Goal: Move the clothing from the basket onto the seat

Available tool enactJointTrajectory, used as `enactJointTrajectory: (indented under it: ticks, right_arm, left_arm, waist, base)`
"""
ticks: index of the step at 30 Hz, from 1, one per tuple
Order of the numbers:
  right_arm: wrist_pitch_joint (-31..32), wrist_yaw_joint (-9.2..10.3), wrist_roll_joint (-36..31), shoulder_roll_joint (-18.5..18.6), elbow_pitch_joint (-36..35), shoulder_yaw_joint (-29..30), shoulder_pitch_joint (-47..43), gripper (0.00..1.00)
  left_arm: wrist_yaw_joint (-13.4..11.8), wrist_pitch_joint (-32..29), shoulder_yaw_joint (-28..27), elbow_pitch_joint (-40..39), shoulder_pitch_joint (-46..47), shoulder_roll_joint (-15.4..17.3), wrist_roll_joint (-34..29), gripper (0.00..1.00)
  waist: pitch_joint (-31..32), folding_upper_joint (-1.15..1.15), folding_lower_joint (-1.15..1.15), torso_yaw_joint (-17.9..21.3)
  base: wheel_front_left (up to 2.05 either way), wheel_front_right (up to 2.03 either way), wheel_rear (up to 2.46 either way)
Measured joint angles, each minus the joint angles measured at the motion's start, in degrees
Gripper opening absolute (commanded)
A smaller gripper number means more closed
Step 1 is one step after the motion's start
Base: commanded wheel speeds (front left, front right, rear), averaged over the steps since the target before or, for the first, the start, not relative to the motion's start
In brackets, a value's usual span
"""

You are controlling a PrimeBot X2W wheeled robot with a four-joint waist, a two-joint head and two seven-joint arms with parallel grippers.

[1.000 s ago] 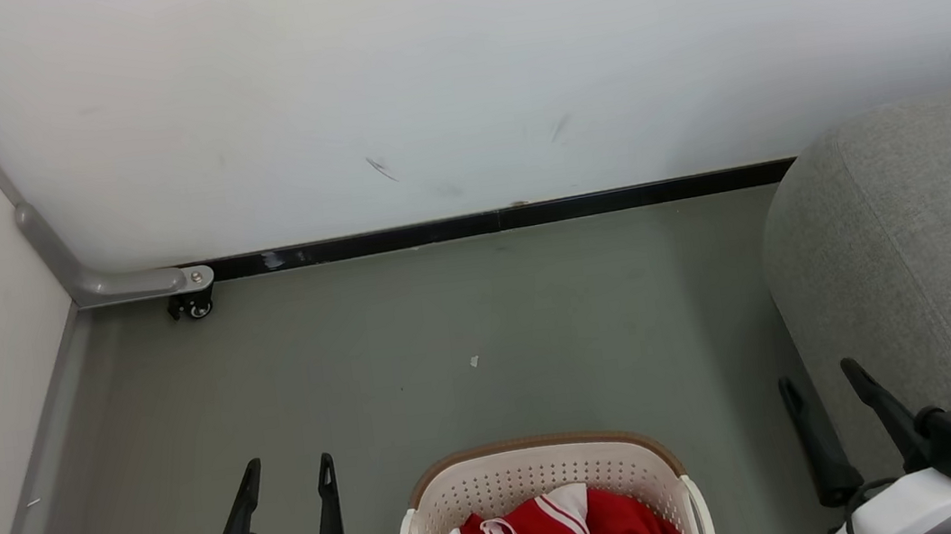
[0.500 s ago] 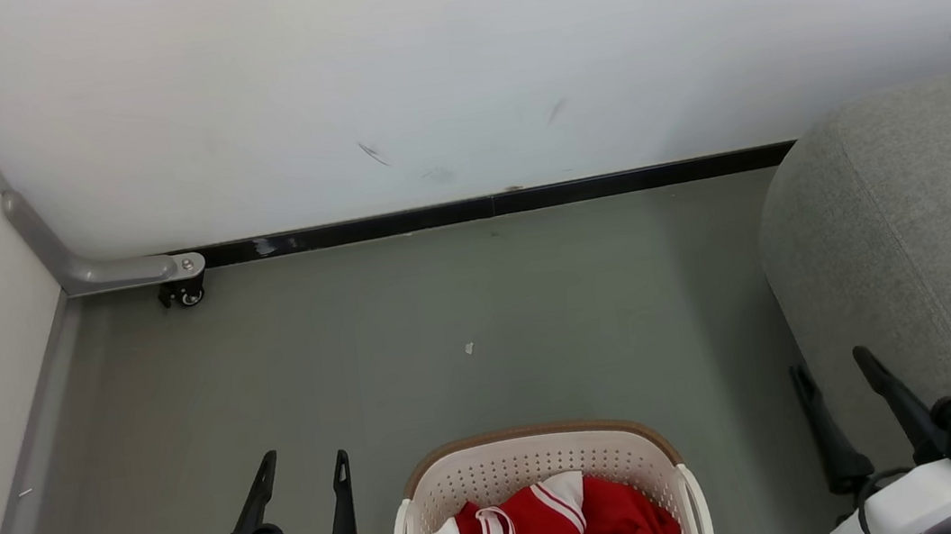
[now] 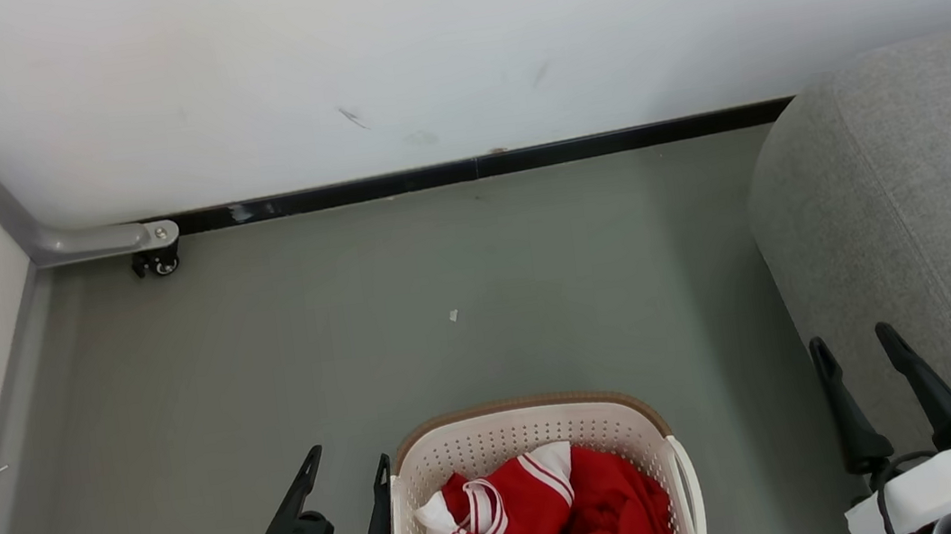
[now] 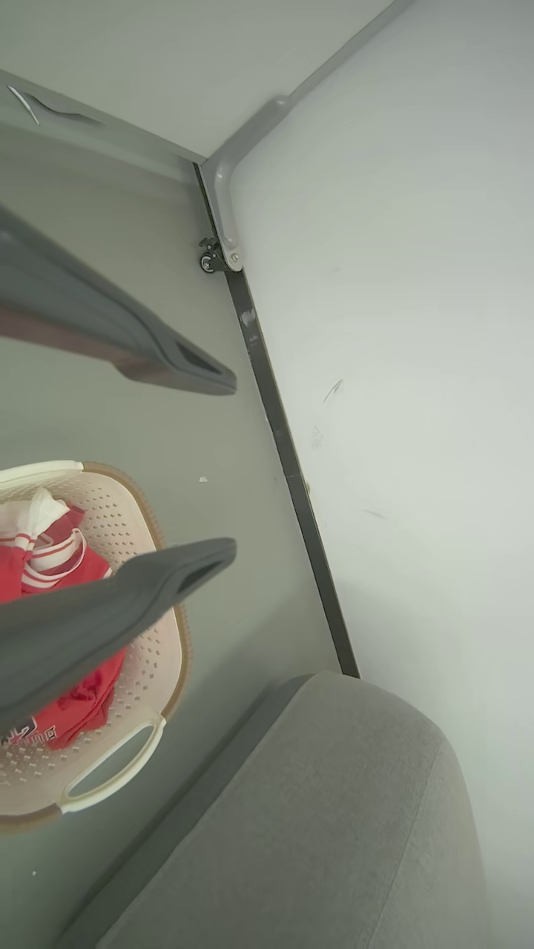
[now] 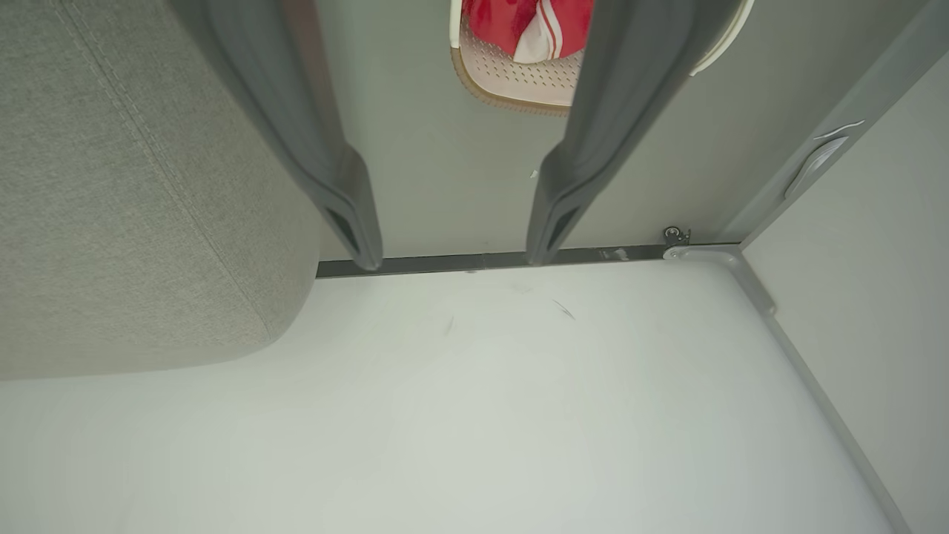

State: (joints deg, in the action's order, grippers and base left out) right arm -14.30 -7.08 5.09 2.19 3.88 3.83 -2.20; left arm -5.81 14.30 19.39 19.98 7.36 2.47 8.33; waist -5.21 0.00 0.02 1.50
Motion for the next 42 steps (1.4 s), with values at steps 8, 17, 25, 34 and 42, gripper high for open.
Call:
enactJointTrajectory:
  ticks: [8, 17, 25, 34, 42]
  right_arm:
    - [-0.05, 0.0, 0.78, 0.0, -1.75, 0.62, 0.12, 1.0]
    - [-0.08, 0.0, 1.47, -0.01, -4.07, 1.3, 2.54, 1.0]
    - [-0.08, 0.0, 1.51, 0.0, -5.97, 2.41, 5.22, 1.0]
    - [-0.08, 0.0, 2.9, 0.0, -7.9, 2.43, 9.66, 1.0]
    - [-0.09, 0.0, 5.01, 0.02, -8.87, 2.79, 13.61, 1.0]
  left_arm:
    - [0.92, 0.0, 1.7, 2.77, 2.33, -0.05, -1.0, 1.0]
    - [1.44, 0.0, 2.98, 5.2, 6.64, -0.11, -2.42, 1.0]
    - [2.01, 0.15, 4.98, 8.81, 10.06, -0.13, -4.88, 1.0]
    - [2.52, 0.15, 6.15, 11.96, 14.78, -0.1, -7.25, 1.0]
    - [3.01, 0.15, 7.55, 14.45, 18.72, 0.63, -9.31, 1.0]
  waist:
    - [-3.04, 0.0, 0.0, 0.7]
    - [-7.48, 0.0, 0.0, 1.66]
    - [-12.3, 0.0, -0.01, 2.76]
    - [-18.48, 0.0, 0.0, 4.29]
    - [-23.85, 0.0, -0.01, 5.73]
  base:
    - [0.0, 0.0, 0.0]
    - [0.0, 0.0, 0.0]
    - [0.0, 0.0, 0.0]
    - [0.0, 0.0, 0.0]
    - [0.0, 0.0, 0.0]
